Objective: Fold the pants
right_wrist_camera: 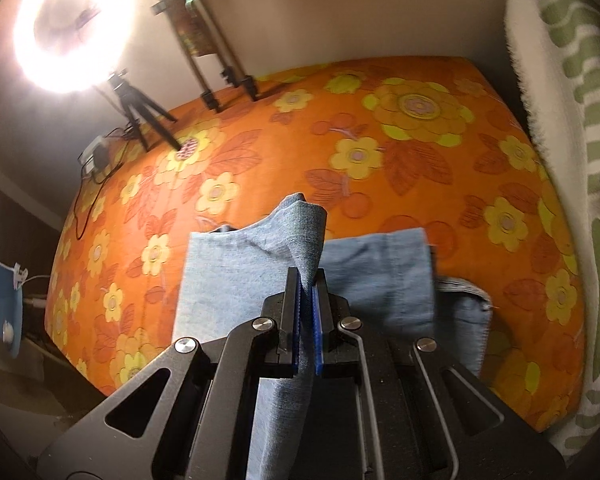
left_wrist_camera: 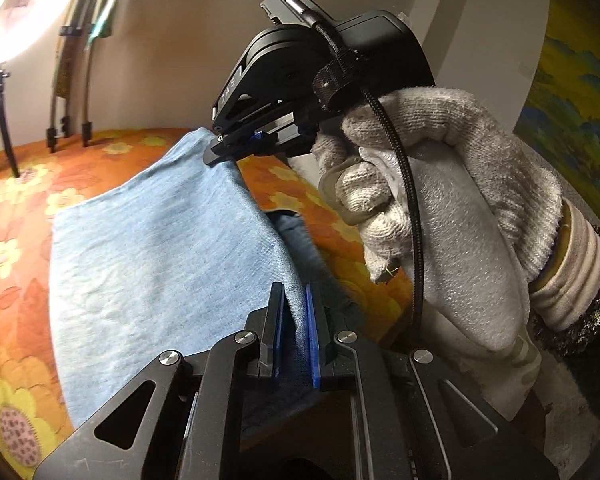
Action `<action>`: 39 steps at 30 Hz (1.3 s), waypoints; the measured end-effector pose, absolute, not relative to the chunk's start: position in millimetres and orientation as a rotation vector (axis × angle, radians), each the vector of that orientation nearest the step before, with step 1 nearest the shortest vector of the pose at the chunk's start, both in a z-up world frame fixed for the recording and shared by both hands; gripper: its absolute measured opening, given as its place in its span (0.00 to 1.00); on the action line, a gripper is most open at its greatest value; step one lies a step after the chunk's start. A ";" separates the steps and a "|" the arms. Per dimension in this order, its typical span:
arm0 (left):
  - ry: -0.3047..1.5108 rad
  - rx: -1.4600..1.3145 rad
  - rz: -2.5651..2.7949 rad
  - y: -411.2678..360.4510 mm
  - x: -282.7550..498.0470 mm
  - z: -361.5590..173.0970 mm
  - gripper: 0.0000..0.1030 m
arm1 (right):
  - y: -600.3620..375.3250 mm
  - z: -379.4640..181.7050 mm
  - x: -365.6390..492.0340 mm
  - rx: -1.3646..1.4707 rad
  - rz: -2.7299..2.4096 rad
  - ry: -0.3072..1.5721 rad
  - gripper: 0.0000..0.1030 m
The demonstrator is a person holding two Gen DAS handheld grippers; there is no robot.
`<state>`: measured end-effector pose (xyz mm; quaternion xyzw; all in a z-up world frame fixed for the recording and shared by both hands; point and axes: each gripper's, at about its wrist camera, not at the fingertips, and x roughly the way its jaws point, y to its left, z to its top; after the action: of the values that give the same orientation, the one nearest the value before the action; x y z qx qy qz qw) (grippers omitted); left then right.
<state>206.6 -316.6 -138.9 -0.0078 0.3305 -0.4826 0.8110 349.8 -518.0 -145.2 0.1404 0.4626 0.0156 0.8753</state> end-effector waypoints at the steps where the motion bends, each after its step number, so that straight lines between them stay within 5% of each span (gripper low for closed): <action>1: 0.710 -0.013 -1.036 -320.2 208.7 -140.2 0.08 | -522.6 -147.2 348.7 0.298 0.027 0.966 0.05; 26: 0.808 0.044 -1.127 -376.3 235.5 -174.2 0.06 | -593.9 -214.5 353.9 0.376 -0.051 1.025 0.05; 39: 0.779 0.097 -1.111 -376.1 216.6 -161.4 0.06 | -597.6 -192.4 342.4 0.331 -0.119 0.978 0.13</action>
<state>216.6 -376.1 -161.4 0.0446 0.3602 -0.5135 0.7776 342.4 -597.6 -192.4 0.1581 0.4673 -0.0567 0.8680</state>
